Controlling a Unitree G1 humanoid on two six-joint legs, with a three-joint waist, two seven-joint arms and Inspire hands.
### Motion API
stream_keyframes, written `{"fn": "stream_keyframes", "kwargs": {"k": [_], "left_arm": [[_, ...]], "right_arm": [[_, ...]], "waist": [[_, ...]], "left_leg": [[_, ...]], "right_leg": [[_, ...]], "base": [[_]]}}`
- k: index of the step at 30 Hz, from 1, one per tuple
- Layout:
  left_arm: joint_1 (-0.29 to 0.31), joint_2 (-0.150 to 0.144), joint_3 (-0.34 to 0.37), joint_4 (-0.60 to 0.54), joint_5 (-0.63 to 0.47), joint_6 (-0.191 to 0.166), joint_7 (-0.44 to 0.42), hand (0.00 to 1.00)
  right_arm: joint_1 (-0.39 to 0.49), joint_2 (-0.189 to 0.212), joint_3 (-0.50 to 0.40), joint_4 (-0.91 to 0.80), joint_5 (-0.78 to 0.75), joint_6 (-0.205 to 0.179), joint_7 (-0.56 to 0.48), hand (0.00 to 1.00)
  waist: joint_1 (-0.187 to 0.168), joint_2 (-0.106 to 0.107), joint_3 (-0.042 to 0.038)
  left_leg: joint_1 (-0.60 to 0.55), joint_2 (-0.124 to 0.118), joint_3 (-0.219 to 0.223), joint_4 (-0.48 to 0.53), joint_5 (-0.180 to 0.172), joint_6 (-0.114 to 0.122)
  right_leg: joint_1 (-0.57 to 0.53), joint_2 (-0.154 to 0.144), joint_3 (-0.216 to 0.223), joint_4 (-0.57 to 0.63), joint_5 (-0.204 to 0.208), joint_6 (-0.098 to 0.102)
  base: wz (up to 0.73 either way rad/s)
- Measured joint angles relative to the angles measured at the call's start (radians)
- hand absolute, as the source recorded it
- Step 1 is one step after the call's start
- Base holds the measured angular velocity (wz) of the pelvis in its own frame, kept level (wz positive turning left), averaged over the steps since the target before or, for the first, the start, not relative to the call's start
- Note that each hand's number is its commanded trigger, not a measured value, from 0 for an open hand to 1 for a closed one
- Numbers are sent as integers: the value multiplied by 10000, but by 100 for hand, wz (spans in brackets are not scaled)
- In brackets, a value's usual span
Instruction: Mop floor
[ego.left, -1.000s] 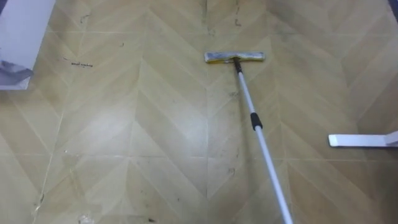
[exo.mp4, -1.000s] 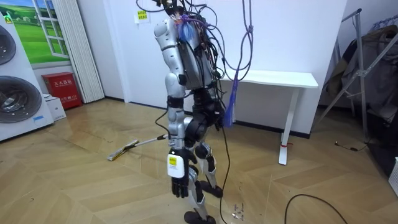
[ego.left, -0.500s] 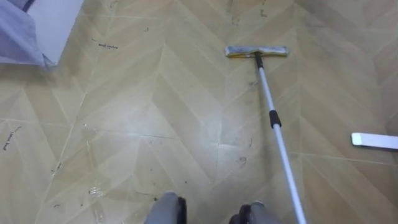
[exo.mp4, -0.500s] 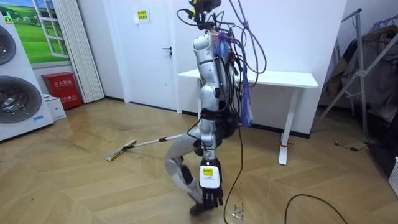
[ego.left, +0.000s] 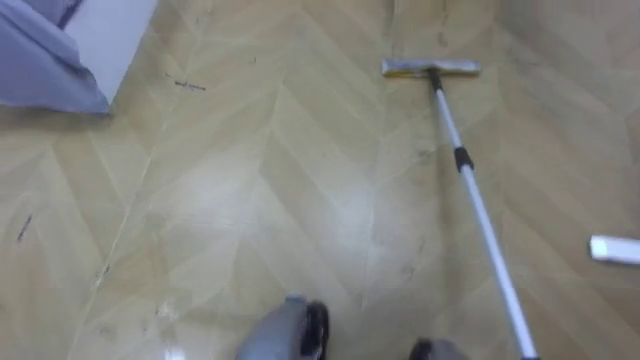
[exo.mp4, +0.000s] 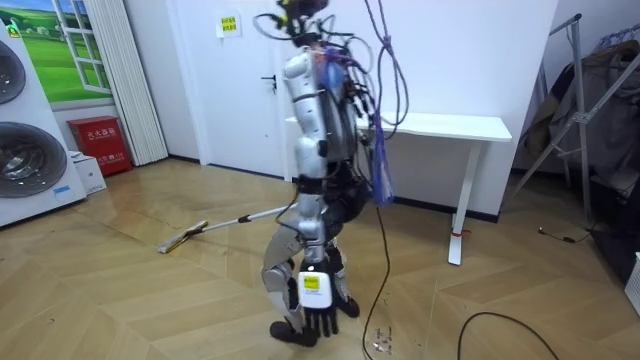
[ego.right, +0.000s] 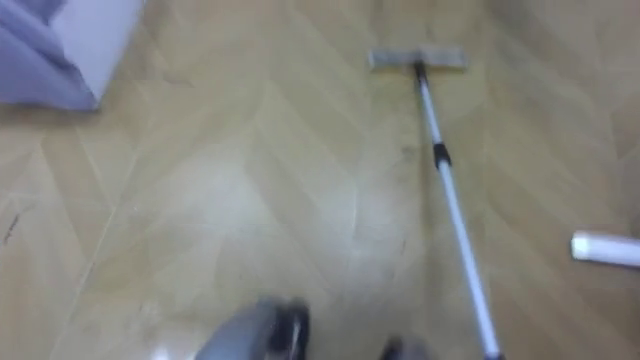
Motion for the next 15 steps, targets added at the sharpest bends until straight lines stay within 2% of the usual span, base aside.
{"fn": "stream_keyframes", "kwargs": {"k": [1, 2, 3, 4, 5, 6, 7, 9, 10, 11, 12, 13, 14, 15], "left_arm": [[38, -5, -4, -179, 11, 21, 82, 0], [191, 72, -13, -470, 178, 33, 178, 0], [252, 109, -16, -594, 220, 30, 234, 0], [313, 133, -7, -791, 238, -18, 335, 0], [307, 87, -6, -803, 243, -17, 428, 0], [310, 48, 7, -813, 264, -14, 459, 0], [346, -26, -5, -852, 373, 21, 461, 0], [493, -145, 14, -926, 474, 105, 492, 0], [537, -154, 8, -924, 472, 171, 516, 0], [636, -183, 17, -916, 465, 359, 580, 0], [684, -174, 16, -924, 458, 417, 596, 0], [730, -99, -17, -1042, 254, 515, 712, 0], [759, -2, -19, -1140, 131, 540, 881, 0], [753, 25, -30, -1151, 98, 518, 979, 0]], "right_arm": [[490, 6, 25, -64, 107, 39, -114, 100], [866, 180, 55, -180, 236, 106, -169, 100], [1020, 290, 56, -313, 298, 133, -193, 100], [1251, 549, 50, -529, 389, 141, -270, 100], [1377, 815, 38, -590, 413, 141, -378, 100], [1413, 926, 6, -598, 414, 143, -429, 100], [1519, 1104, 4, -600, 419, 152, -505, 100], [1494, 1207, -70, -621, 408, 373, -562, 100], [1455, 1196, -76, -633, 398, 467, -575, 100], [1287, 1129, -96, -599, 316, 676, -624, 100], [1072, 1080, -113, -506, 279, 764, -661, 100], [528, 954, -161, -409, 122, 905, -720, 100], [-150, 818, -253, -360, -122, 990, -807, 100], [-534, 726, -285, -360, -205, 1025, -821, 100]], "waist": [[-3, 306, -4], [-8, 450, 27], [-36, 484, 37], [-158, 579, 63], [-398, 619, 73], [-492, 701, 66], [-593, 681, 87], [-565, 623, 103], [-551, 579, 127], [-496, 443, 177], [-438, 398, 154], [-349, 318, 190], [-151, 31, 223], [3, -158, 228]], "left_leg": [[60, -2, -103, 333, -439, 109], [192, -17, -115, 436, -753, 201], [233, -12, -115, 445, -870, 232], [285, -19, -123, 426, -1023, 278], [361, -68, -118, 378, -1178, 286], [458, -79, -116, 368, -1279, 301], [713, -127, -98, 293, -1523, 298], [1565, -158, -99, 43, -2042, 180], [1877, -170, -96, -35, -2192, 133], [2451, -141, -126, -83, -2447, -10], [2609, -82, -123, 187, -2485, -108], [2241, 208, -20, 1632, -1916, -786], [1526, 425, 87, 3437, -427, -1200], [1142, 512, 177, 4162, 526, -1292]], "right_leg": [[-631, 228, 550, 1120, 1352, 14], [-1303, 567, 999, 1853, 1952, 69], [-1632, 733, 1059, 1985, 1907, 93], [-2249, 971, 1078, 1821, 1797, 213], [-2662, 1145, 936, 1066, 1748, 278], [-2739, 1222, 852, 470, 1733, 278], [-2763, 1324, 710, -940, 1743, 253], [-2428, 1580, 395, -3143, 1967, -137], [-2239, 1568, 234, -3392, 1982, -268], [-1814, 1536, 94, -3270, 1990, -617], [-1623, 1529, 25, -3114, 1800, -630], [-1354, 1603, -48, -2688, 1314, -690], [-1229, 1626, 69, -2150, 897, -947], [-1229, 1626, 165, -1905, 661, -1009]], "base": [[-16], [-27], [-28], [-9], [0], [3], [0], [-5], [0], [3], [0], [-11], [-18], [-40]]}}
